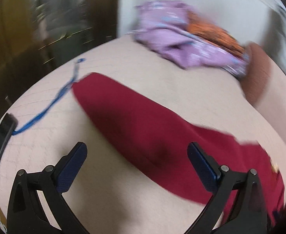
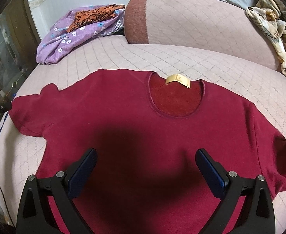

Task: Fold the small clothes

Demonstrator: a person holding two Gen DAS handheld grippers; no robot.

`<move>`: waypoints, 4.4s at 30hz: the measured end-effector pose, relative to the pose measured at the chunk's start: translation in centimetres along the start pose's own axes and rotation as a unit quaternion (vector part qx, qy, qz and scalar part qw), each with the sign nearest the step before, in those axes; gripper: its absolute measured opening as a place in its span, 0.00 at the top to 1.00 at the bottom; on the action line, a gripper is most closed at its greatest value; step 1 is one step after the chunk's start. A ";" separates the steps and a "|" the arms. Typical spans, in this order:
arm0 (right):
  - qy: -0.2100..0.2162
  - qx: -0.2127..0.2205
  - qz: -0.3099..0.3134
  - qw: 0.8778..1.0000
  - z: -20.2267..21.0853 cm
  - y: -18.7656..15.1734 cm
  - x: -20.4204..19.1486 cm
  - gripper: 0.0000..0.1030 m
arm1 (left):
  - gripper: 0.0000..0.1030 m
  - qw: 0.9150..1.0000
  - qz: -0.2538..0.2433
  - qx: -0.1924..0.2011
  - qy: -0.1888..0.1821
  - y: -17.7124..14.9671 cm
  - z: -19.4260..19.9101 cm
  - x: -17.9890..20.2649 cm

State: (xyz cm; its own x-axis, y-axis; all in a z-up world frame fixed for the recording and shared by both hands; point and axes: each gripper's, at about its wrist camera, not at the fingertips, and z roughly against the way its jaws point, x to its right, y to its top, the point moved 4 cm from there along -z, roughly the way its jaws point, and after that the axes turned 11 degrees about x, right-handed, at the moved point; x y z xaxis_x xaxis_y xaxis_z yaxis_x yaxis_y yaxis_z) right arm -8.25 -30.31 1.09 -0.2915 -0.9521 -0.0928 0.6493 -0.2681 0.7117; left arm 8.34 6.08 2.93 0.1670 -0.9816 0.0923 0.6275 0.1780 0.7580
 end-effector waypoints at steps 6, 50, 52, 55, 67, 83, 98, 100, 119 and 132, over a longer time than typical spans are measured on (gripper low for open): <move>0.010 -0.009 0.002 1.000 -0.5 -0.3 -0.4 0.02 | 0.18 0.996 0.050 -0.036 0.060 0.8 -6.5 -4.5; 0.025 0.016 -0.110 0.994 3.5 0.2 11.2 0.02 | 0.21 0.944 -0.196 0.085 -0.251 -6.2 18.1 18.1; 0.036 0.002 -0.106 0.994 2.3 0.1 10.1 0.02 | 0.21 0.957 -0.201 0.102 -0.184 -5.8 15.9 15.9; 0.029 -0.019 -0.092 0.995 1.2 -0.4 9.2 0.04 | 0.21 0.966 -0.190 0.072 -0.163 -6.5 13.0 14.1; 0.022 0.014 0.026 0.999 -0.2 -0.8 6.1 0.95 | 0.21 0.982 -0.131 0.080 -0.110 -4.6 10.2 11.6; -0.110 0.027 -0.001 0.994 -1.1 3.1 16.3 0.86 | 0.21 0.968 -0.168 0.040 -0.180 -7.7 8.7 17.6; -0.044 -0.007 -0.006 0.999 -3.4 0.8 12.7 0.51 | 0.15 0.976 -0.188 -0.009 -0.112 -9.8 3.7 17.3; -0.040 0.006 -0.010 0.999 -2.6 1.1 12.6 0.50 | 0.15 0.976 -0.186 -0.006 -0.111 -9.7 4.2 17.3; -0.053 0.044 -0.061 0.996 7.8 1.9 21.1 0.22 | 0.15 0.967 -0.172 -0.057 -0.178 -10.4 5.5 19.3; -0.192 -0.053 -0.121 0.972 3.8 0.3 37.6 0.94 | 0.15 0.970 -0.172 -0.031 -0.170 -9.9 6.0 19.0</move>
State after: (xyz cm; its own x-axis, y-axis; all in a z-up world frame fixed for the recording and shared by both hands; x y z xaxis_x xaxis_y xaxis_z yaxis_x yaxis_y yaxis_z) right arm -21.69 -65.62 0.50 -0.6727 -0.7392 0.0324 0.5918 -0.5113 0.6231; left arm 0.71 -14.75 1.07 -0.3144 -0.9477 0.0557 0.6482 -0.1714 0.7419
